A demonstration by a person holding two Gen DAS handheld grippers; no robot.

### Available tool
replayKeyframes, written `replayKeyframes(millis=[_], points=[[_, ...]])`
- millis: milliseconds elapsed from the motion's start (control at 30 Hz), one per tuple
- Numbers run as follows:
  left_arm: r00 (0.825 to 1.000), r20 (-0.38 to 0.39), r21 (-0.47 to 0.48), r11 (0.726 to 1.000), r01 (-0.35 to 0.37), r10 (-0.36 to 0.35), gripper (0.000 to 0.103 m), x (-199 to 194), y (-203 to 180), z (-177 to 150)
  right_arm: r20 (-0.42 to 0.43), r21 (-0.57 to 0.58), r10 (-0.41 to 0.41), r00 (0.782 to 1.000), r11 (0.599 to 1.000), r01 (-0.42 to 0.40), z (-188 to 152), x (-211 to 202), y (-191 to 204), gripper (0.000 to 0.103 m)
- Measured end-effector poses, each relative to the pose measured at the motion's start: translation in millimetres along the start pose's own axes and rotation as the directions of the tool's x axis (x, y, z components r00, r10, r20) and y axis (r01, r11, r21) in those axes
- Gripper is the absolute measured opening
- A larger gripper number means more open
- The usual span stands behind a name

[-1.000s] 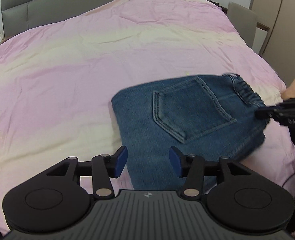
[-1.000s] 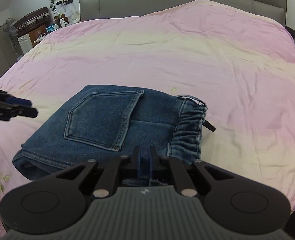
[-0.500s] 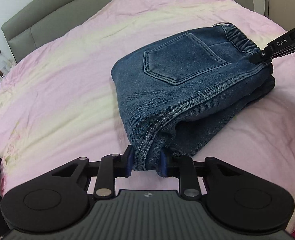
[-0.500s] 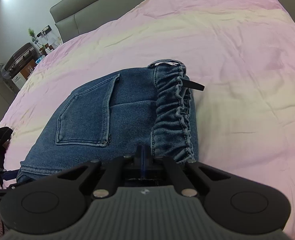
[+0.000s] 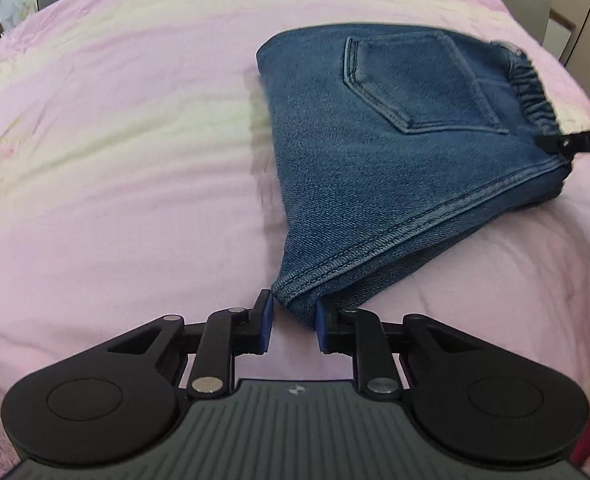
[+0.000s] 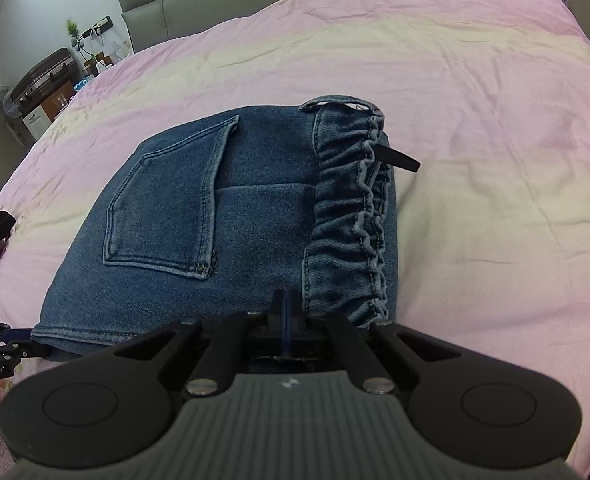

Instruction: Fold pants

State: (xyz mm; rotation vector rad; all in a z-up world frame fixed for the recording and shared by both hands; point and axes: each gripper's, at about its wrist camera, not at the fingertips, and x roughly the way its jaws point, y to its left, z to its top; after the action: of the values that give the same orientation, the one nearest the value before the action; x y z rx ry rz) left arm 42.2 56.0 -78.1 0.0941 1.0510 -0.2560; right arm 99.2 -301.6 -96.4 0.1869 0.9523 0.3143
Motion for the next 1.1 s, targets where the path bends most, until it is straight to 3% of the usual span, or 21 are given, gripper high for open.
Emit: replayKeyframes(millis=[200,333,433,567,667,833,900,1100], points=[[1.0,0.012,0.029,1.0,0.0,0.0,0.036,-34,-1,9,0.011,-0.06,0.002,1.0,0.998,-0.001,9,-18,15,0.002],[0.998,0.065,0.014,1.0,0.005,-0.006,0.045,-53,-1,27,0.009,-0.079,0.044,0.999,0.996,-0.043,19,-36,20,0.032],[0.995,0.104,0.025,1.0,-0.007,0.004,0.051,-55,-2,41,0.028,-0.103,-0.019,0.999,0.994,0.022,28,-42,17,0.064],[0.991,0.135,-0.003,1.0,0.001,-0.001,0.06,-45,0,61,0.006,-0.027,-0.051,0.999,0.998,0.051,43,-40,-9,0.073],[0.99,0.14,-0.026,0.999,0.032,-0.028,0.063,-31,4,72,-0.051,0.061,-0.028,0.998,0.998,0.031,48,-27,-34,0.075],[0.988,0.115,-0.102,0.988,0.115,-0.103,0.068,3,16,86,-0.106,0.236,0.087,0.991,0.97,-0.06,48,0,-68,0.076],[0.983,0.092,-0.175,0.969,0.171,-0.157,0.068,22,28,90,-0.12,0.295,0.139,0.983,0.951,-0.098,47,11,-77,0.078],[0.968,0.05,-0.355,0.901,0.249,-0.248,0.069,67,57,90,-0.171,0.39,0.25,0.953,0.905,-0.168,41,47,-95,0.079]])
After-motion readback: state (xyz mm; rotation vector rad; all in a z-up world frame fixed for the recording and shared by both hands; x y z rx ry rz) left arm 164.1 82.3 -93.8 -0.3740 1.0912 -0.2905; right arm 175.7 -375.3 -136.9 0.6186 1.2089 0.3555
